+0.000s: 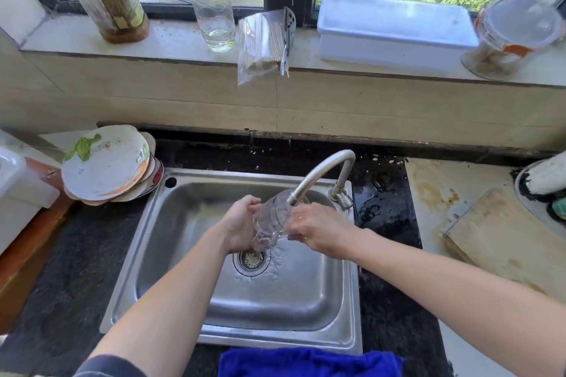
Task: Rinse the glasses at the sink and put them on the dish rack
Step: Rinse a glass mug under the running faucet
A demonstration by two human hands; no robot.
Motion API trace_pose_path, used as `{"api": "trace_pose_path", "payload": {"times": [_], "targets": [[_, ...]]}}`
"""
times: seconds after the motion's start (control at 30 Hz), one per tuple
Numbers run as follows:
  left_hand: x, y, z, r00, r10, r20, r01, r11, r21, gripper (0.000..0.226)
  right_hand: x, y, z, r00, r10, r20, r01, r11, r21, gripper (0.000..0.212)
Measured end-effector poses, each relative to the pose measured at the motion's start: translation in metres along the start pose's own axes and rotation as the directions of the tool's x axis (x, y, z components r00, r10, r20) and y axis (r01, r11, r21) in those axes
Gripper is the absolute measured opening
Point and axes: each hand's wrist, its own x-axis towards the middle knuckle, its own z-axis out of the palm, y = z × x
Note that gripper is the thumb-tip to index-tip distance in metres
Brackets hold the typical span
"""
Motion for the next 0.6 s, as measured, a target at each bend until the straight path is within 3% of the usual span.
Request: {"api": "trace_pose_path", "payload": {"times": [0.07, 0.13, 0.17, 0.27, 0.33, 0.4, 0.47, 0.6], "targets": [[0.005, 0.004, 0.007, 1.0, -0.022, 0.001, 0.022, 0.999, 0.024, 0.055, -0.001, -0.002, 0.006, 0.999, -0.036, 0.011, 0.036, 0.999, 0.02, 0.019], [0.004, 0.002, 0.009, 1.0, -0.004, -0.022, 0.006, 0.999, 0.051, 0.048, -0.005, 0.003, 0.008, 0.997, -0.043, -0.06, 0.044, 0.999, 0.013, 0.023], [0.004, 0.0, 0.008, 0.998, 0.027, -0.063, -0.025, 0.999, 0.034, 0.04, -0.007, 0.005, 0.006, 0.998, 0.011, -0.056, -0.009, 1.0, 0.026, 0.03], [0.01, -0.009, 0.007, 0.962, 0.169, -0.215, -0.178, 0.984, -0.025, 0.021, -0.002, 0.007, 0.003, 0.941, 0.296, 0.164, -0.323, 0.929, 0.179, 0.05], [0.015, -0.01, 0.014, 0.942, 0.236, -0.238, -0.24, 0.971, 0.012, 0.019, 0.012, 0.001, 0.008, 0.905, 0.338, 0.257, -0.418, 0.818, 0.396, 0.054], [0.018, -0.01, 0.014, 0.939, 0.265, -0.218, -0.258, 0.964, 0.058, 0.021, 0.018, -0.001, 0.016, 0.892, 0.341, 0.296, -0.45, 0.724, 0.522, 0.045], [0.017, -0.005, 0.008, 0.929, 0.28, -0.241, -0.282, 0.959, 0.025, 0.023, 0.012, 0.002, 0.018, 0.909, 0.335, 0.248, -0.416, 0.76, 0.5, 0.036], [0.021, -0.005, 0.003, 0.925, 0.278, -0.26, -0.289, 0.957, -0.004, 0.029, 0.011, 0.004, 0.012, 0.916, 0.38, 0.127, -0.395, 0.802, 0.447, 0.039]]}}
